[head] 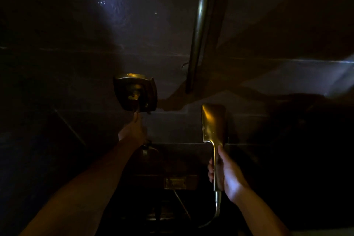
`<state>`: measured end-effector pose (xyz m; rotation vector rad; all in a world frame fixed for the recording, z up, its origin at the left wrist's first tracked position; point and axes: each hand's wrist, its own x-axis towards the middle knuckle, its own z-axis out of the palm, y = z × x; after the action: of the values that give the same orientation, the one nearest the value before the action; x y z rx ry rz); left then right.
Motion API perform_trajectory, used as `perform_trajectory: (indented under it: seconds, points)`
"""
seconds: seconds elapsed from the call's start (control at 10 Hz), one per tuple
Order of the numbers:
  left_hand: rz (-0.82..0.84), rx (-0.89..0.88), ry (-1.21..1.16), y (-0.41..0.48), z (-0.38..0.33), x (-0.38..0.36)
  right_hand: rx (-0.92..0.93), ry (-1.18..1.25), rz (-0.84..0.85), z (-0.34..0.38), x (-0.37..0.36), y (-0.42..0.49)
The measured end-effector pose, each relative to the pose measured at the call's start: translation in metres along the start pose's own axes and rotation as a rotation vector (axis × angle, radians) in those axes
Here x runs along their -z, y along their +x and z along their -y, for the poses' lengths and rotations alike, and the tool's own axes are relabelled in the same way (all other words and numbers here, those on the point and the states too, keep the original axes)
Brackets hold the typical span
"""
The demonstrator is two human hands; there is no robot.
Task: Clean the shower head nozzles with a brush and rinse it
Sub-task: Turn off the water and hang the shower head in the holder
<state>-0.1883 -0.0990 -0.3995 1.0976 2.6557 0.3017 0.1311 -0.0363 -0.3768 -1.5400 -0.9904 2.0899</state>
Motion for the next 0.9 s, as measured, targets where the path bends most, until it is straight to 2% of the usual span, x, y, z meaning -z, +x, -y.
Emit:
perform_trajectory:
  seconds: [0.1, 0.2, 0.3, 0.4, 0.5, 0.6, 0.7, 0.8, 0.9]
  points:
    - [0.000, 0.068, 0.007, -0.009, -0.011, 0.005, -0.008, 0.070, 0.059, 0.005, 0.000, -0.010]
    - [0.201, -0.090, -0.087, -0.030, -0.048, 0.001, 0.035, 0.136, 0.198, 0.023, -0.003, -0.026]
    - [0.499, -0.160, -0.562, -0.080, -0.104, 0.008, 0.155, 0.190, 0.232, 0.055, -0.016, -0.044]
    - [0.652, -0.224, -0.864, -0.118, -0.147, 0.027, 0.279, 0.253, 0.194, 0.091, -0.020, -0.061]
    - [0.668, -0.271, -0.991, -0.145, -0.173, 0.054, 0.229, 0.348, 0.361, 0.119, -0.005, -0.077]
    - [0.585, -0.445, -0.951, -0.166, -0.196, 0.079, 0.300, 0.333, 0.500, 0.140, 0.013, -0.089]
    - [0.409, -0.535, -0.974, -0.181, -0.218, 0.110, 0.517, 0.230, 0.607, 0.169, 0.028, -0.107]
    - [0.403, -0.610, -0.948, -0.187, -0.241, 0.152, 0.701, 0.107, 0.680, 0.210, 0.039, -0.136]
    - [0.414, -0.774, -0.909, -0.190, -0.261, 0.201, 0.835, 0.050, 0.737, 0.257, 0.045, -0.172]
